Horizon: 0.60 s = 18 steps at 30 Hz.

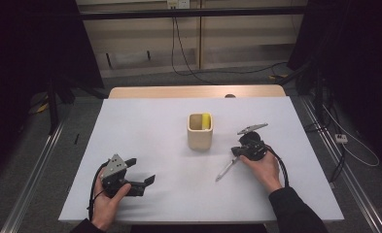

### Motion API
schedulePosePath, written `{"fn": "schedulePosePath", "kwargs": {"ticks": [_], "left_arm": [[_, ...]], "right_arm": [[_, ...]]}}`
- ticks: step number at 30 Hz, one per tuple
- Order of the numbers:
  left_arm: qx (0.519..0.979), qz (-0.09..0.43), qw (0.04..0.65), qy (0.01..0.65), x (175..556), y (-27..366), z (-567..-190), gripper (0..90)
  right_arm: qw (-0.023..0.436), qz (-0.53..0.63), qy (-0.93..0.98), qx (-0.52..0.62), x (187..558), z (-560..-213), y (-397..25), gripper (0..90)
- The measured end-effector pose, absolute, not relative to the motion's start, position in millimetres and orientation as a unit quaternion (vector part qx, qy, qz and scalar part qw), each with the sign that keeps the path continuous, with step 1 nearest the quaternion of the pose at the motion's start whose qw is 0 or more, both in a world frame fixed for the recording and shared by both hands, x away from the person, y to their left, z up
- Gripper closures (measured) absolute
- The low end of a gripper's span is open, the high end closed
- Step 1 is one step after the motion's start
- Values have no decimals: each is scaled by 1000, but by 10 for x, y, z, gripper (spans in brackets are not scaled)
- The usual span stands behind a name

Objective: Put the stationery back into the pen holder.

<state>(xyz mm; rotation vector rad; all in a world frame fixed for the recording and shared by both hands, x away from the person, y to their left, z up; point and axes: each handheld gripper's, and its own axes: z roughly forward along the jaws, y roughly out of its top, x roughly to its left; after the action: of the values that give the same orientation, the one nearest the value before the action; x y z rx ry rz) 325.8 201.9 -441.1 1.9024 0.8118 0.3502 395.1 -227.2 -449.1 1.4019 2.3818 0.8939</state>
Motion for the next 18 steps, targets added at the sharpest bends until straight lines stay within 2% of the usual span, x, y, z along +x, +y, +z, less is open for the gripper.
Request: {"fn": "schedulePosePath", "kwargs": {"ticks": [18], "left_arm": [[787,144,499,334,3259,2026,-4410,56]], "right_arm": [[122,292,825,468,3847,-4471,-2296,900]]}}
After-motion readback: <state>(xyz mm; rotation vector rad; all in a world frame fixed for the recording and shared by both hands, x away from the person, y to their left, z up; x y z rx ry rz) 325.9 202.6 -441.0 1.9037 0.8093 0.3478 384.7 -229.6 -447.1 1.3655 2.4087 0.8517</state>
